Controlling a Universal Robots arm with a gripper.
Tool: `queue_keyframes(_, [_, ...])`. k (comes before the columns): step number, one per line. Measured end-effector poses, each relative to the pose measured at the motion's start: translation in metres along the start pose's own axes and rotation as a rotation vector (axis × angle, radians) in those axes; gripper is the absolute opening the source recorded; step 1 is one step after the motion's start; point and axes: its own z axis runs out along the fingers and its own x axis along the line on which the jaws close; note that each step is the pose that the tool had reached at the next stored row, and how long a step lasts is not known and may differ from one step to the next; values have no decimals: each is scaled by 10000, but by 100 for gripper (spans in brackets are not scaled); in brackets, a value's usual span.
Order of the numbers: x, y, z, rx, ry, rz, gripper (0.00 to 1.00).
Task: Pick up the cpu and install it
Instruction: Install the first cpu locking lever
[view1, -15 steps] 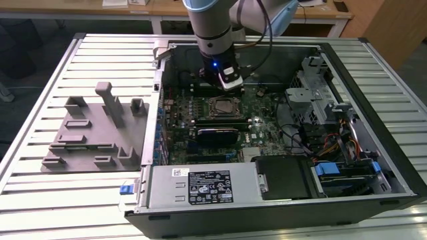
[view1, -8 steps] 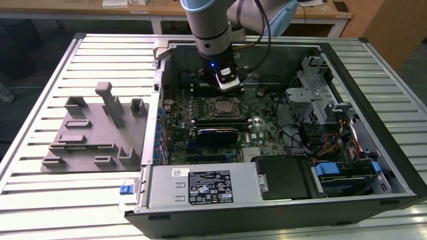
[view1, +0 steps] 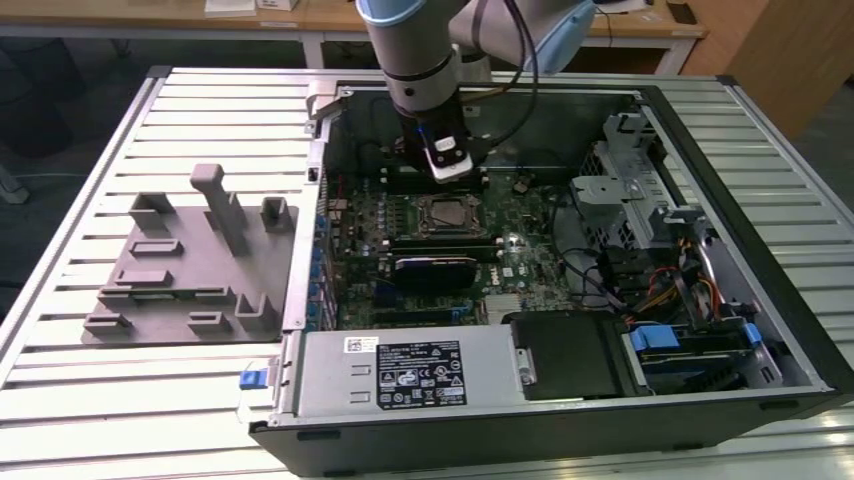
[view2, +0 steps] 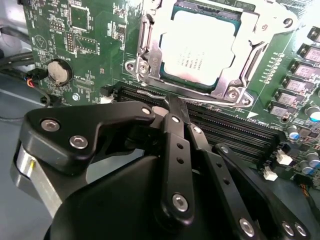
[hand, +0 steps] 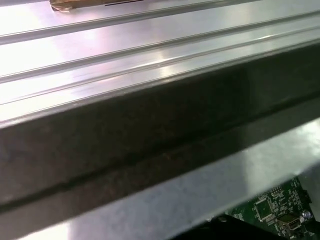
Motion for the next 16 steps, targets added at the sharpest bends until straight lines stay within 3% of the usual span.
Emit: queue_keyframes(16, [5,-19,41,47,-63,245,11])
